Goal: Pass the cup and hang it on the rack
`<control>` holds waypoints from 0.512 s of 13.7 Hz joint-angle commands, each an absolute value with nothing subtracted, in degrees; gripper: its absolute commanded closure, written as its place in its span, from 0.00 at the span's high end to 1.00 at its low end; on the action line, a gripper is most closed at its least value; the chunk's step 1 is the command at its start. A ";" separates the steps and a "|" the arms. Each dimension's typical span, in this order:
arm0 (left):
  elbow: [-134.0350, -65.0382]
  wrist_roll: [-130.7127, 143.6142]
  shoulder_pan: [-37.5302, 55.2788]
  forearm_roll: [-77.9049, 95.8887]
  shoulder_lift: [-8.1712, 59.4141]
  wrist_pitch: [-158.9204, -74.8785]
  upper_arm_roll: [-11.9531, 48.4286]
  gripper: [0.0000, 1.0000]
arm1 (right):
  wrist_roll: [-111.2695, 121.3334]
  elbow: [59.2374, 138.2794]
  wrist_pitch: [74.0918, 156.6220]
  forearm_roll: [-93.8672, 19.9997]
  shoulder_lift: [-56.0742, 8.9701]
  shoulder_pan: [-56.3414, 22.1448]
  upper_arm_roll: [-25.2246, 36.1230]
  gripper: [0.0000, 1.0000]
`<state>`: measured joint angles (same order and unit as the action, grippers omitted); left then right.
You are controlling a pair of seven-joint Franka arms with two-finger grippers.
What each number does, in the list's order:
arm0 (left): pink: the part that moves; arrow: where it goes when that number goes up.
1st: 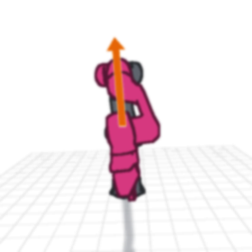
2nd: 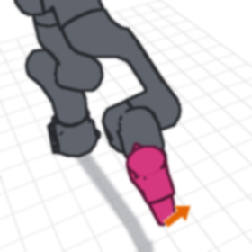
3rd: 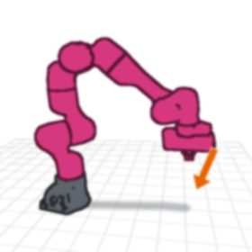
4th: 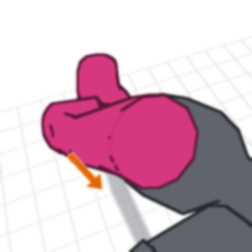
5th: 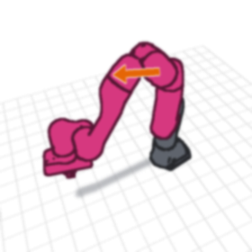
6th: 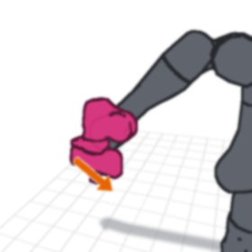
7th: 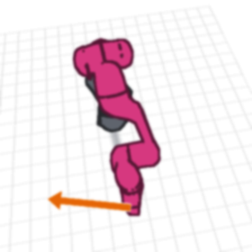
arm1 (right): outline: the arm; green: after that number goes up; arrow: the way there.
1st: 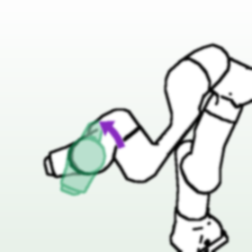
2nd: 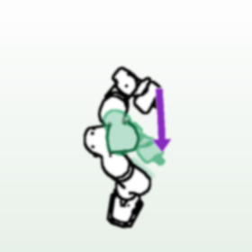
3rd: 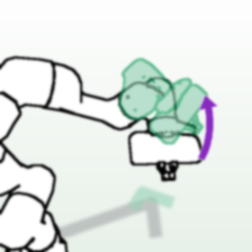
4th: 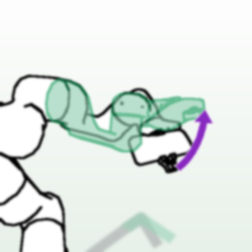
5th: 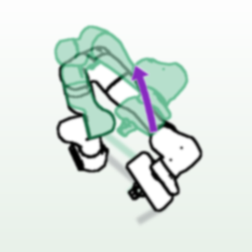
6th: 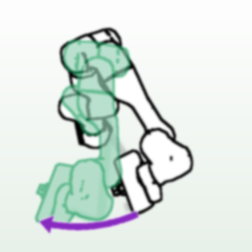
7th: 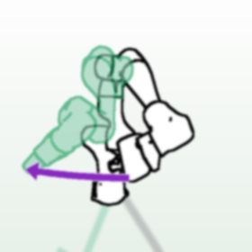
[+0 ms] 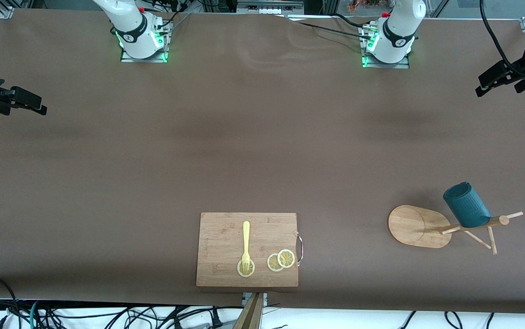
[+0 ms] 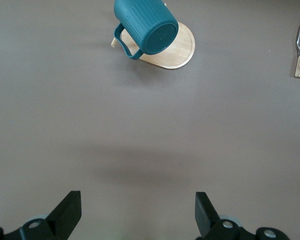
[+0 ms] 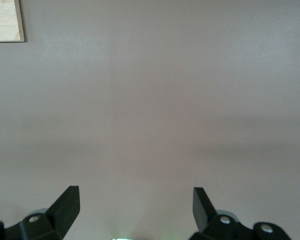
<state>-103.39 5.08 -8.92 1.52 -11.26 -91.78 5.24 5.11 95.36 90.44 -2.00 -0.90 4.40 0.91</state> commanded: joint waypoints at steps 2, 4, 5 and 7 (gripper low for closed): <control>-105.29 5.45 -5.82 -0.18 -12.75 -94.04 4.13 1.00 | 5.71 94.39 90.78 -1.85 -0.97 4.66 0.79 1.00; -105.21 5.27 -2.66 0.35 -11.70 -94.39 1.77 1.00 | 5.71 94.39 91.14 -1.76 -1.05 4.75 0.88 1.00; -104.51 5.27 -2.03 0.53 -10.91 -94.48 0.89 1.00 | 5.71 94.39 91.23 -1.76 -1.23 4.75 0.88 1.00; -100.83 4.92 -2.02 0.26 -7.40 -95.19 0.88 1.00 | 5.80 94.39 91.23 -1.76 -1.23 4.75 0.97 1.00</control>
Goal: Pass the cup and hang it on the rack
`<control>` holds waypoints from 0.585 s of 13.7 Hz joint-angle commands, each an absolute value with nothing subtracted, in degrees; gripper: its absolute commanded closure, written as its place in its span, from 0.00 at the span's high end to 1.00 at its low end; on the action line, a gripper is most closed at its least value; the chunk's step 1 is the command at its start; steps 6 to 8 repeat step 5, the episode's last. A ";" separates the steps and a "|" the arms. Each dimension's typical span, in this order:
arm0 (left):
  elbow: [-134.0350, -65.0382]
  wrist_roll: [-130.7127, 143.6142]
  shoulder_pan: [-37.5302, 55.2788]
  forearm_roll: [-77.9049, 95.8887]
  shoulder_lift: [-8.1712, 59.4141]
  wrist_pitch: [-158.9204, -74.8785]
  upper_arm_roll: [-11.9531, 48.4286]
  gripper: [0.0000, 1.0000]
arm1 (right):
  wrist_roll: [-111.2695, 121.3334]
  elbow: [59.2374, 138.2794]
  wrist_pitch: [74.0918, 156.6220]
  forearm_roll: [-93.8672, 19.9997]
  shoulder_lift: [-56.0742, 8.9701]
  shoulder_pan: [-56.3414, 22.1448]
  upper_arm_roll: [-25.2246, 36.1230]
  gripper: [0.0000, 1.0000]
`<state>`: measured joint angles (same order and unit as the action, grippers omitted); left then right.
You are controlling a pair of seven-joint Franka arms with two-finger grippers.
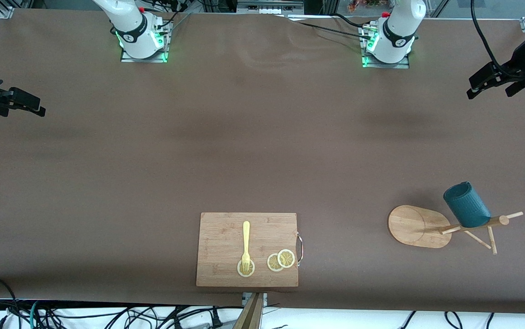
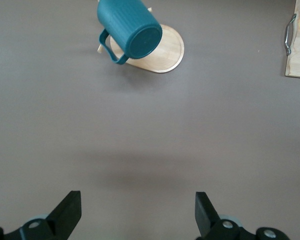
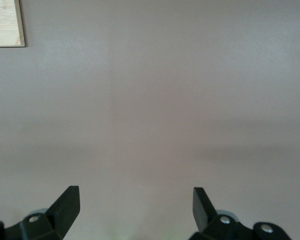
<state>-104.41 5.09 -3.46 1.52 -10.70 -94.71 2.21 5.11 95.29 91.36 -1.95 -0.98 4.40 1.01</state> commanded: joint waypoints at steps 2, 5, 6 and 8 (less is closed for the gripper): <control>-99.76 4.75 -2.02 0.61 -5.98 -95.19 0.88 1.00 | 5.80 94.39 91.23 -1.50 -1.32 4.75 0.97 1.00; -99.76 4.83 -1.58 0.35 -5.98 -95.27 0.88 1.00 | 5.80 94.39 91.23 -1.49 -1.32 4.75 0.88 1.00; -99.76 4.83 -1.58 0.35 -5.98 -95.27 0.88 1.00 | 5.80 94.39 91.23 -1.49 -1.32 4.75 0.88 1.00; -99.76 4.83 -1.58 0.35 -5.98 -95.27 0.88 1.00 | 5.80 94.39 91.23 -1.49 -1.32 4.75 0.88 1.00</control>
